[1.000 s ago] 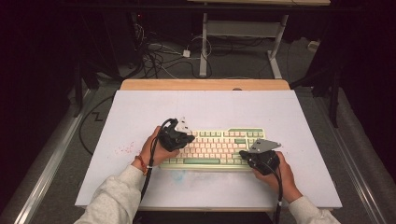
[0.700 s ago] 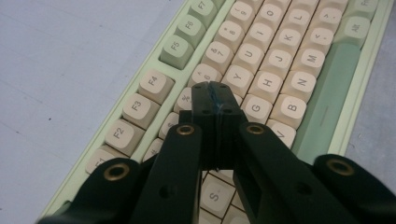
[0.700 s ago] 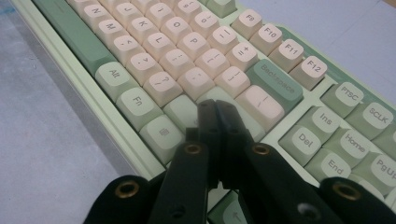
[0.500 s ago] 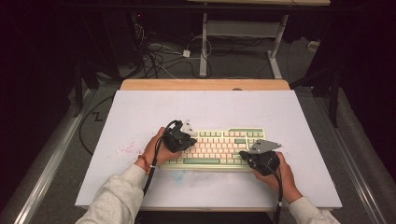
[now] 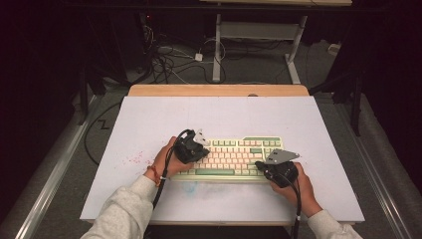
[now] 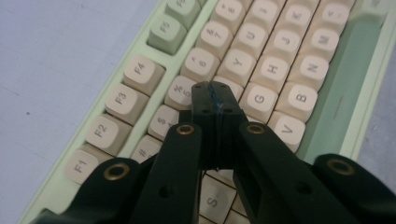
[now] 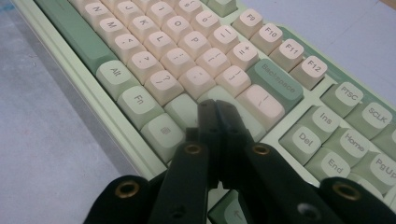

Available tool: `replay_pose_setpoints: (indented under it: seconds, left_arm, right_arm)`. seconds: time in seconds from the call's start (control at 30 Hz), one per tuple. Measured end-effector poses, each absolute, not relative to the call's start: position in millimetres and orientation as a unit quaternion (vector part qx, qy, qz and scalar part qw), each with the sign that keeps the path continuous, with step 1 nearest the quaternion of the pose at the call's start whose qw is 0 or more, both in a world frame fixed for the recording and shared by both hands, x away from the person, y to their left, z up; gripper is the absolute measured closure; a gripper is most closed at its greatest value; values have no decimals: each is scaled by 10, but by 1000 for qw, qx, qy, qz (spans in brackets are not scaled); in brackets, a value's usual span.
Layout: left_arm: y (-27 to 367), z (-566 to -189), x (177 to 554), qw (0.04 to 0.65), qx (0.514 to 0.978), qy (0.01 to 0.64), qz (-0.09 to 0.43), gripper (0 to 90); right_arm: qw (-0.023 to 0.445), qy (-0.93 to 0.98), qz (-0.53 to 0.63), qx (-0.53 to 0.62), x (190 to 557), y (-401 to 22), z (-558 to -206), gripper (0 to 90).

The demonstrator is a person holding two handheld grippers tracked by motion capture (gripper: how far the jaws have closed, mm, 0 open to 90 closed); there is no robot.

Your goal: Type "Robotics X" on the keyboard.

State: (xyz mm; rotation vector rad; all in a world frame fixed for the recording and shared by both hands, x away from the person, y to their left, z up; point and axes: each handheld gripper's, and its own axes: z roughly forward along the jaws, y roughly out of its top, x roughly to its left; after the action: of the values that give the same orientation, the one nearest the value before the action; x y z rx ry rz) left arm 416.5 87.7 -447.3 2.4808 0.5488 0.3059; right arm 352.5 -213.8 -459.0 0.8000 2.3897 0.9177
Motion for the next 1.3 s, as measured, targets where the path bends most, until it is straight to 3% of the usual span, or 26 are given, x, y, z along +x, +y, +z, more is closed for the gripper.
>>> replay_pose_setpoints:
  seconds: [0.2, 0.4, 0.43, 0.63, 0.67, 0.7, 0.87, 1.0, 1.3]
  left_arm:
    - [937, -4323, 4089, 312, 918, 199, 146, 870]
    - [1078, -4197, 3966, 348, 902, 187, 174, 786]
    - [1103, -4178, 3937, 352, 901, 182, 179, 723]
    - [1283, -4107, 3759, 368, 883, 183, 226, 567]
    - [1320, -4098, 3733, 370, 880, 183, 234, 447]
    - [1349, -4094, 3714, 372, 878, 186, 238, 447]
    - [1552, -4147, 3584, 389, 860, 209, 257, 271]
    - [1706, -4246, 3468, 389, 852, 224, 270, 203]
    - [1917, -4520, 3194, 376, 841, 269, 282, 203]
  right_arm:
    - [237, 857, 353, 292, 3485, -2168, -4499, 900]
    - [246, 846, 372, 292, 3414, -2232, -4383, 900]
    - [247, 845, 374, 293, 3397, -2255, -4367, 900]
    - [251, 839, 384, 293, 3356, -2301, -4308, 900]
    - [251, 837, 388, 292, 3343, -2315, -4286, 900]
    - [251, 837, 388, 292, 3343, -2315, -4286, 900]
    - [254, 836, 391, 290, 3323, -2315, -4255, 900]
    - [254, 835, 393, 288, 3340, -2274, -4229, 900]
    - [251, 843, 393, 270, 3437, -2078, -4183, 900]
